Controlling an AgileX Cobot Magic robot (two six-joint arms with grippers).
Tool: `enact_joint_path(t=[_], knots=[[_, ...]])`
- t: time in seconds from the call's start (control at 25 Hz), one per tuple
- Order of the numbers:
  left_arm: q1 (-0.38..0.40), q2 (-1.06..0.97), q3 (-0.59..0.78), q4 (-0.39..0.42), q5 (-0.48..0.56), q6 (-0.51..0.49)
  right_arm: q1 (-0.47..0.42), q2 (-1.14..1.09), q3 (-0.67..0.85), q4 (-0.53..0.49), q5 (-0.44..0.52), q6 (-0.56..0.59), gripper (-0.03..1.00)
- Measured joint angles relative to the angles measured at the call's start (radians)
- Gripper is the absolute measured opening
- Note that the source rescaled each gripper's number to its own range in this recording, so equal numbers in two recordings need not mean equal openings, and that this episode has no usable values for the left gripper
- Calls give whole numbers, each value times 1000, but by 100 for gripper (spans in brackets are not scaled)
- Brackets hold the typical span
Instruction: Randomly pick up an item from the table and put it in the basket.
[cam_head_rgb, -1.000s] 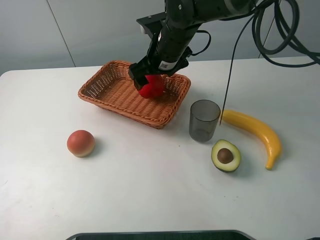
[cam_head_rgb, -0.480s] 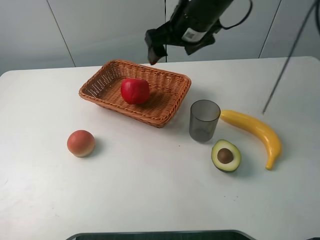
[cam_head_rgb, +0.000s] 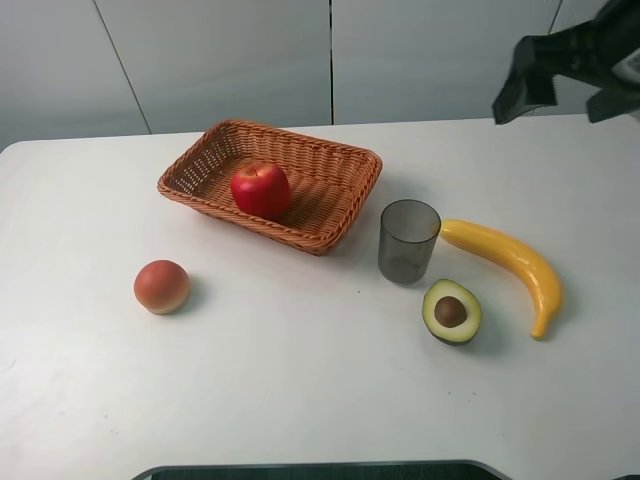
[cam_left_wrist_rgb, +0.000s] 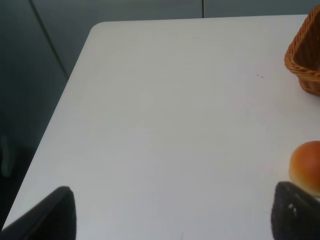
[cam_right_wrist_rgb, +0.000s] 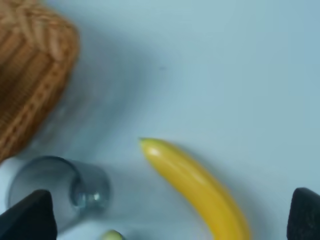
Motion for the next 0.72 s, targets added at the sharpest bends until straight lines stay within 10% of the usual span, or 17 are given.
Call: enact_joint_path(t=[0.72], knots=[[0, 0, 0, 0, 0, 0, -69, -817, 185, -41, 186, -51, 100]])
